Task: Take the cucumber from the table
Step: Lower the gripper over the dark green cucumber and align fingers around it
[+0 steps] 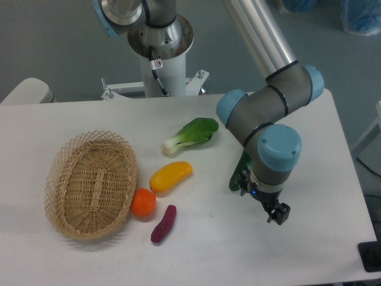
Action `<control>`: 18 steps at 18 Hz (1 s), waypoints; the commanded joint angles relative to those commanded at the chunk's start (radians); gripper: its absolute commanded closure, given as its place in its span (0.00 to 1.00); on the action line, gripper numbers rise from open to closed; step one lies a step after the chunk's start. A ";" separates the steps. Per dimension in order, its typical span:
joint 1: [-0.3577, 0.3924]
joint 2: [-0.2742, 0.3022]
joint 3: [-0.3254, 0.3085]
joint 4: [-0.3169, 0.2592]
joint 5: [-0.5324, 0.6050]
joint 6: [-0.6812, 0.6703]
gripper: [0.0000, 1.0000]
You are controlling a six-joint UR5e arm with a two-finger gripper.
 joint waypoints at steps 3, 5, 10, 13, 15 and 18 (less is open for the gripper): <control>-0.002 0.006 -0.009 0.002 0.008 -0.005 0.00; -0.014 0.011 -0.017 0.006 0.014 -0.008 0.00; -0.026 0.014 -0.035 0.009 0.045 -0.014 0.00; -0.014 0.050 -0.093 0.011 0.037 -0.012 0.00; 0.000 0.069 -0.124 0.011 0.028 -0.012 0.00; 0.015 0.094 -0.163 0.009 0.015 -0.011 0.00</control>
